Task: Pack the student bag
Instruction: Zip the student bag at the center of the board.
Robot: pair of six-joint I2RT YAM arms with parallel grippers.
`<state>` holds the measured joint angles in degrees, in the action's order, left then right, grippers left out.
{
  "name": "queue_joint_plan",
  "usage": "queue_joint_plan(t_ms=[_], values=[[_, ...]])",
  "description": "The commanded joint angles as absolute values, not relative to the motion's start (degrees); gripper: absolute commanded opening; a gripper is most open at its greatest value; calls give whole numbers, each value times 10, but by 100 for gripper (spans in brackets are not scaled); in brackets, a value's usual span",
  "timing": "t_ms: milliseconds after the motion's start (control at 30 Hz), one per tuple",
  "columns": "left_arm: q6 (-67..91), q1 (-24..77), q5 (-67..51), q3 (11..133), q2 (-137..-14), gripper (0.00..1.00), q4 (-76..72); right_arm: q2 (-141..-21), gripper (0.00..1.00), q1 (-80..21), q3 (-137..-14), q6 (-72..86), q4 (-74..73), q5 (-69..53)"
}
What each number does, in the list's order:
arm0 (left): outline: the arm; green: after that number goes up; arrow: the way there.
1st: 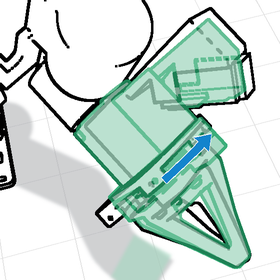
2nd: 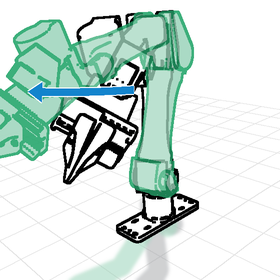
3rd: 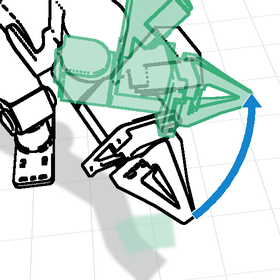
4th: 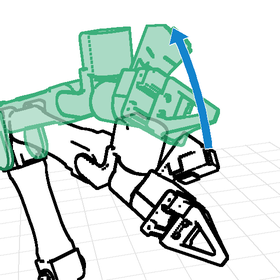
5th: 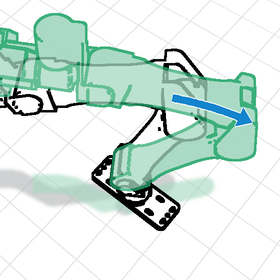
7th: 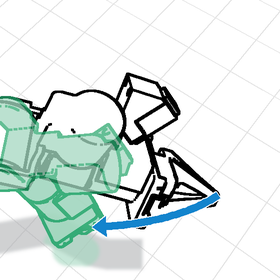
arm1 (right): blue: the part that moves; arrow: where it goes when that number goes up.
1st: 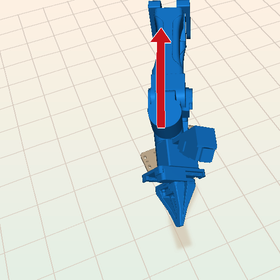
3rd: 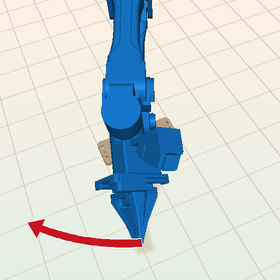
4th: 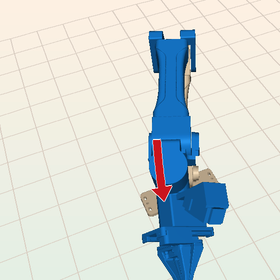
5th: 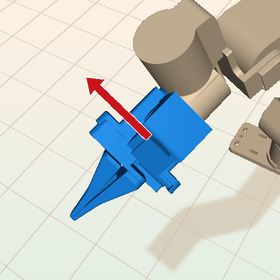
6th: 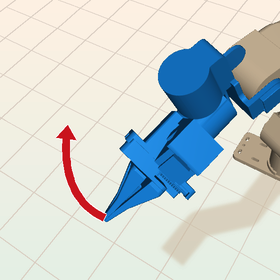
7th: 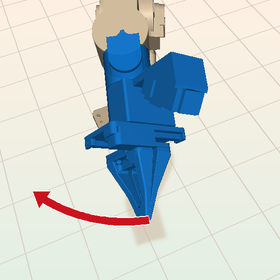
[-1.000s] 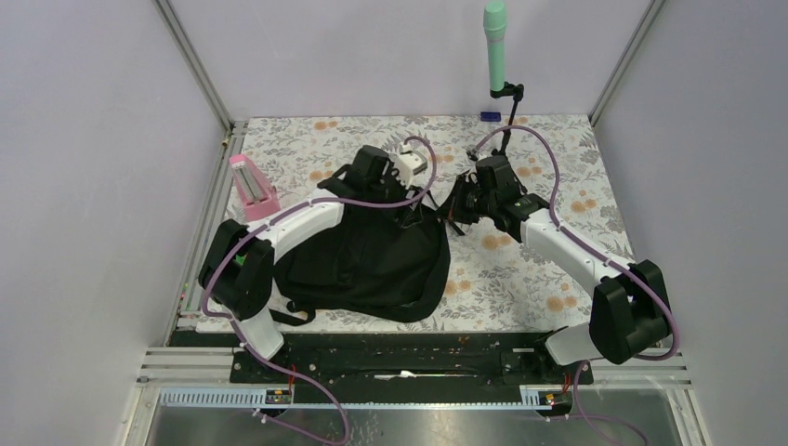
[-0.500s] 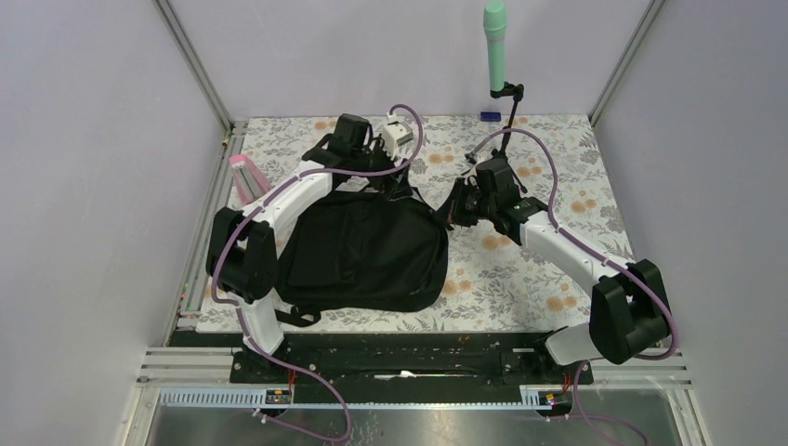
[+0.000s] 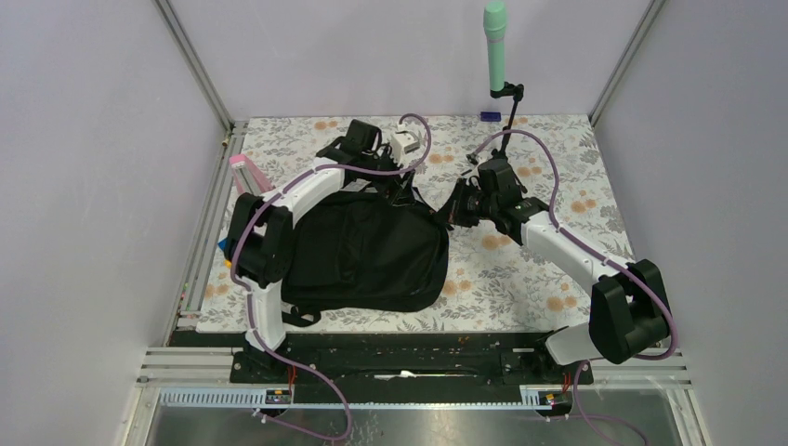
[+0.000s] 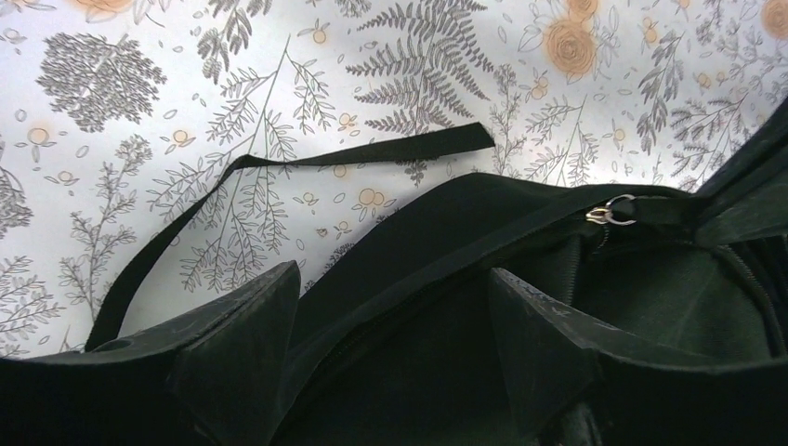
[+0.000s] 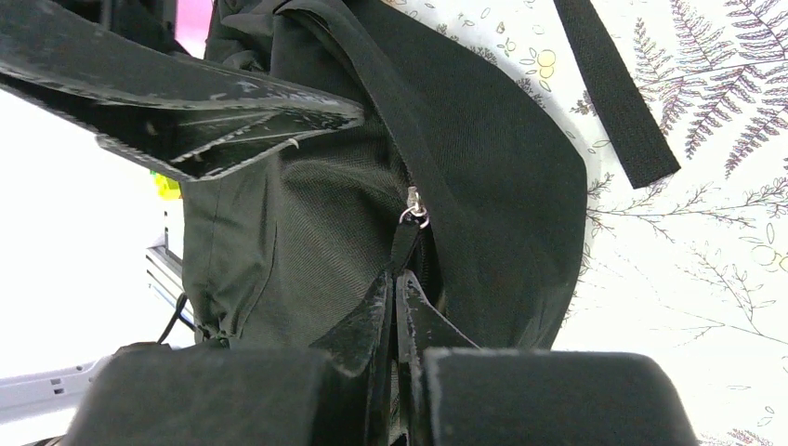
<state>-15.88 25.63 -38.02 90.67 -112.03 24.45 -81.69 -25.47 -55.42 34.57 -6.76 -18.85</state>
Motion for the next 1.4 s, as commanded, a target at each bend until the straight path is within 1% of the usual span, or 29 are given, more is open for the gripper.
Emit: queue_joint_plan(t_ms=[0, 200, 267, 300, 367, 400, 433, 500, 533, 833, 1000, 1367], values=[[-192, 265, -408, 927, -1137, 76, 243, -802, 0, -247, -561, 351, -47, -212], [-199, 288, -412, 933, -1157, 78, 244, -801, 0, -244, -562, 352, -48, -217], [-200, 296, -406, 936, -1164, 76, 245, -800, 0, -243, -563, 353, -48, -218], [-199, 300, -401, 940, -1168, 71, 248, -800, 0, -243, -563, 355, -48, -219], [-198, 304, -387, 950, -1176, 47, 258, -798, 0, -242, -563, 357, -48, -219], [-197, 306, -381, 954, -1179, 31, 261, -797, 0, -242, -562, 358, -48, -219], [-195, 306, -375, 955, -1180, 20, 261, -794, 0, -241, -561, 360, -48, -218], [-191, 306, -361, 956, -1175, 2, 260, -788, 0, -239, -555, 365, -48, -216], [-187, 305, -347, 956, -1172, 0, 257, -785, 0, -237, -552, 368, -48, -217], [-141, 297, -235, 924, -1118, 0, 193, -737, 0, -231, -498, 390, -48, -189], [-106, 279, -206, 910, -1103, 0, 167, -712, 0, -231, -468, 398, -46, -176], [-2, 224, -130, 882, -1083, 0, 112, -693, 0, -232, -442, 410, -38, -179]])
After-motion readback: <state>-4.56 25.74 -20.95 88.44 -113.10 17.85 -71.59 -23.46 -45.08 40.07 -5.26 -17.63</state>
